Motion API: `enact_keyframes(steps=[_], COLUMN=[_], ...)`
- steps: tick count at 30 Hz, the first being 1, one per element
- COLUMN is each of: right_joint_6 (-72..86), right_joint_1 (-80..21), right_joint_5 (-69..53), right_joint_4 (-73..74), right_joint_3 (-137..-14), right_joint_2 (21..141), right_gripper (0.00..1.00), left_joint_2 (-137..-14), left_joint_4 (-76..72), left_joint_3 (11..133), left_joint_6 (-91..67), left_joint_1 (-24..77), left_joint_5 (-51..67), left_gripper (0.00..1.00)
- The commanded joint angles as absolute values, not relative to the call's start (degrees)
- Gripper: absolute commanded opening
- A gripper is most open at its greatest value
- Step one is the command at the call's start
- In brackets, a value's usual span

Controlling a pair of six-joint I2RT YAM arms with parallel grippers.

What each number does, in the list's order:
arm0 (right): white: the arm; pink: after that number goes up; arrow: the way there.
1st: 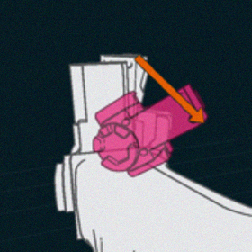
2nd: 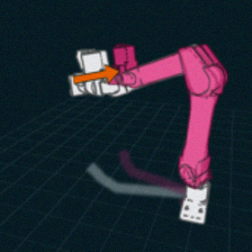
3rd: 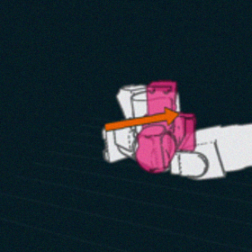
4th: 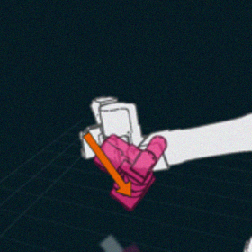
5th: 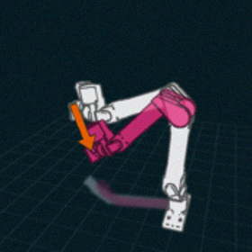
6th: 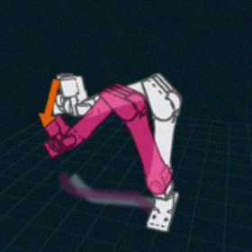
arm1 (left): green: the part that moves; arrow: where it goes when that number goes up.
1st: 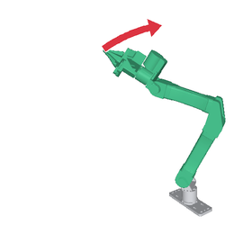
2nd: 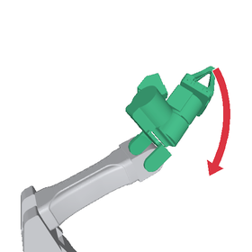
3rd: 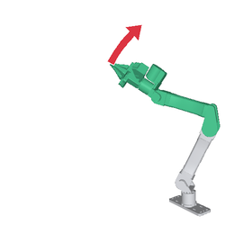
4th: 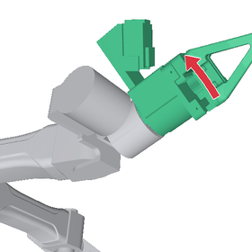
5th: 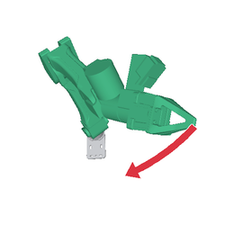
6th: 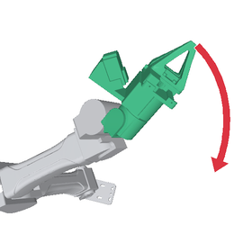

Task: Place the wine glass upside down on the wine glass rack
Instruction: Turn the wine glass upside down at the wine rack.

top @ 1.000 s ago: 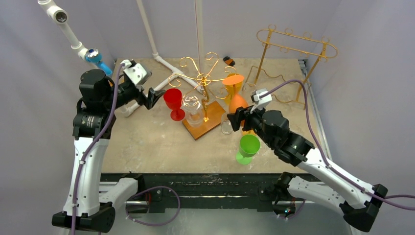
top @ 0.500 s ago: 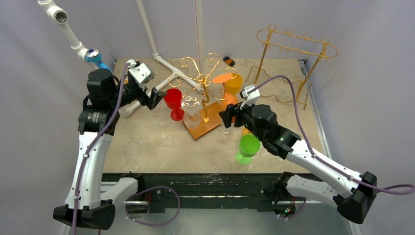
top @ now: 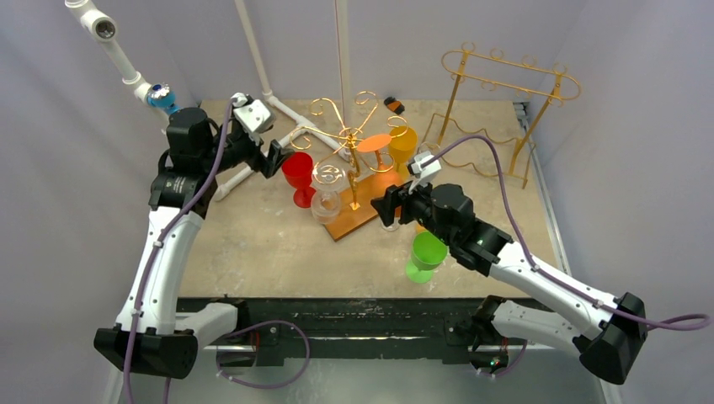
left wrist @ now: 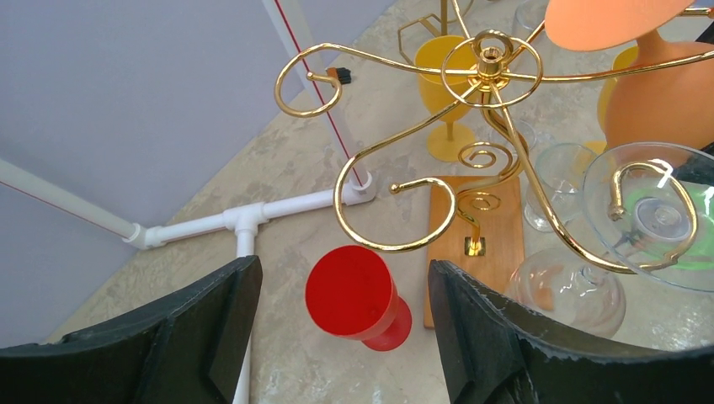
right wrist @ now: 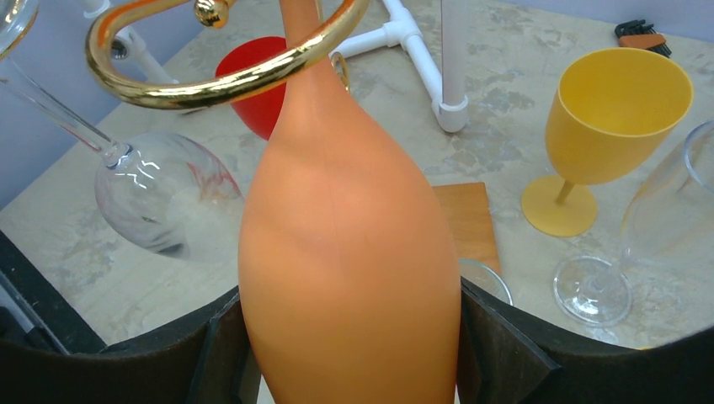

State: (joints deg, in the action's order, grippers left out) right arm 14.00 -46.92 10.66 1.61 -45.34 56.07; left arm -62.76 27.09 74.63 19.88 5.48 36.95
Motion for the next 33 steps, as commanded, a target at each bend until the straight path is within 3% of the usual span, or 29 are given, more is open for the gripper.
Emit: enact_keyframes(steps=[1, 17, 33], right_joint_6=[12.52, 10.34, 11.26], right_joint_1=[-47.01, -47.02, -47.11], right_joint_5=[9.25, 5.81, 7.25], right_joint_4=[-2.77, -5.02, -20.55], right_joint_3=[-45.15, -40.6, -30.27], right_joint_2=[54.18, 49.57, 44.83], right_gripper=[0.47, 0.46, 0.43], left_joint_2=[-63.56, -65.22, -65.77], left_joint_4=[23.47, 23.21, 23.54], left_joint_3=[74.92, 75.97, 76.55], left_joint_6=[18.09, 19.14, 20.41], left_joint_1=[7.72, 11.87, 12.49], left_joint_5=[34.75, 29.1, 26.52], left_gripper=[0.76, 0.73, 0.72])
